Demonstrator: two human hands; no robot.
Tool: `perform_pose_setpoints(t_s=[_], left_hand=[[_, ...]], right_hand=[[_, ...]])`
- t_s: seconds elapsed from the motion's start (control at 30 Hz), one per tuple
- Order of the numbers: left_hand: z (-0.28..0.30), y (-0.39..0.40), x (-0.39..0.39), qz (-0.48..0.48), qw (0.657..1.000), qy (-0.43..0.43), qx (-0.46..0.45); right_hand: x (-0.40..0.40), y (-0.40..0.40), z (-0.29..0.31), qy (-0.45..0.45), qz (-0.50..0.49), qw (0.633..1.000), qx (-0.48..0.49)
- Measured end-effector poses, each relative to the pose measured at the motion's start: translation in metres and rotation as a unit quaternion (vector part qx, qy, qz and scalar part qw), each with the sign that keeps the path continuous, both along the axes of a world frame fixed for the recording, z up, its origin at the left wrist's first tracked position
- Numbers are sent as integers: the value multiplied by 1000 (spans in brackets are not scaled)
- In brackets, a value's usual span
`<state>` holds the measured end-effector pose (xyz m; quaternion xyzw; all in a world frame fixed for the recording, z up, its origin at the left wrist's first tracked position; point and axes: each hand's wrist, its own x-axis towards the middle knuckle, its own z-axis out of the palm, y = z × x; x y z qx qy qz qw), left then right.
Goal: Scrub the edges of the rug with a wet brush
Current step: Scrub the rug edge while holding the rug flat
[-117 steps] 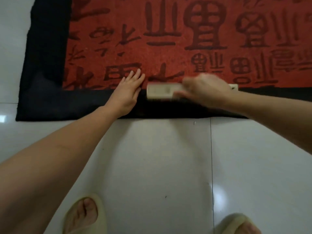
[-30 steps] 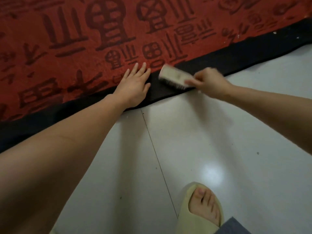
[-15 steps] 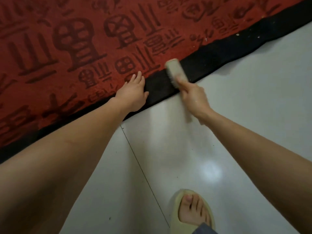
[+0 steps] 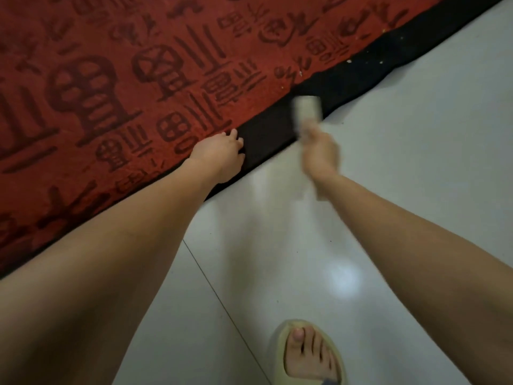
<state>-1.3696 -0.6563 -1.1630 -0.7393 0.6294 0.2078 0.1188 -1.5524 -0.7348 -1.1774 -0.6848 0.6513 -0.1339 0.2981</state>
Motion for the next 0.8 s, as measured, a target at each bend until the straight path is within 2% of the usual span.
perform_pose_setpoints(t_s=[0.07,0.1,0.13,0.2,0.3,0.37,0.4,0.43,0.47,0.53,0.57,0.6,0.63,0.7,0.8], left_hand=[[6,-6,-2,16,999,-30,-15],[8,-10,-5,25,998,-35,-36],[11,-15,-7,31,997,-40,-62],[12,-22,-10,41,992,-39,-116],[10,-24,-9,56,987,-9,-150],[13,-21,-8,48,991,-14,-121],[16,-20,-7,44,993,-22,-106],[20,-20,-6,39,994,-32,-92],[24,-22,-6,34,996,-37,-80],[32,-27,-5,44,996,-34,-67],[31,-30,-4,49,996,-30,-74],[31,-34,-4,53,994,-22,-95],[29,-36,-4,60,991,-11,-117],[19,-34,-1,80,990,16,-116],[5,-21,5,83,995,46,-28]], right_hand=[[-43,-18,9,11,-175,984,7],[-54,-20,15,12,-215,977,4],[-51,-20,19,6,-201,979,-8],[-13,-9,23,-32,-67,997,-31],[52,6,15,-86,140,986,17],[60,7,4,-63,207,975,48],[50,4,2,-36,196,979,48],[32,-3,0,-13,147,988,35],[9,-11,2,-5,57,998,15],[-36,-29,9,-19,-158,987,15],[-53,-32,13,-18,-221,975,9],[-57,-32,17,-17,-225,974,-7],[-48,-27,22,-25,-186,982,-20],[-8,-9,21,-64,-33,997,-33],[54,19,8,-95,182,978,24]])
